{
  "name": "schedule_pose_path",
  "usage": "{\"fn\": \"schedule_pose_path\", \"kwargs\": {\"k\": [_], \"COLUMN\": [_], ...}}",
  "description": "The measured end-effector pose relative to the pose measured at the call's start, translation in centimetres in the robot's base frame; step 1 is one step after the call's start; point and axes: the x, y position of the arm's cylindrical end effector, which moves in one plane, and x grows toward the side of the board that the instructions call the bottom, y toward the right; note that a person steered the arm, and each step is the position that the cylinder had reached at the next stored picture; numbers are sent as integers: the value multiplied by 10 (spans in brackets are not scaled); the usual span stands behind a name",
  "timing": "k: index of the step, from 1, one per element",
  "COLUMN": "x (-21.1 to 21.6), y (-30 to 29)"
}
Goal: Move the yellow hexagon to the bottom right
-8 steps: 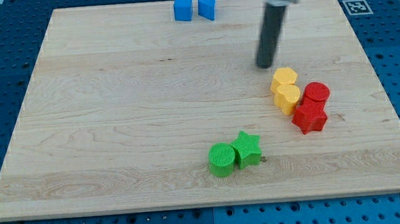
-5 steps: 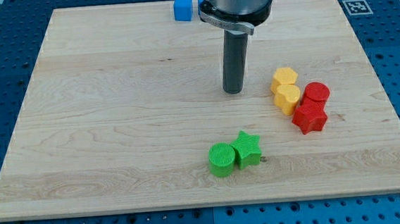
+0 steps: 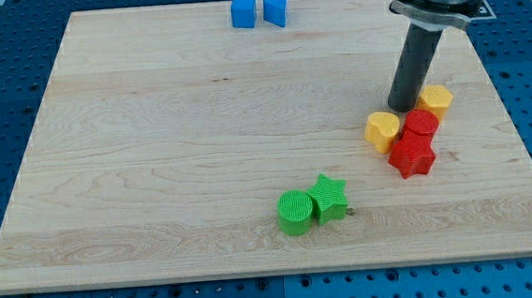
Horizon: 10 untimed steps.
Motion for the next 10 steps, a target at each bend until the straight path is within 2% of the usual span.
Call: {"fn": "schedule_pose_path", "kwargs": {"k": [1,2,4,6,7,8,10], "x": [-25,-25,-20,3,-12,-20,29], "y": [11,26,15,15,15,40,45]}}
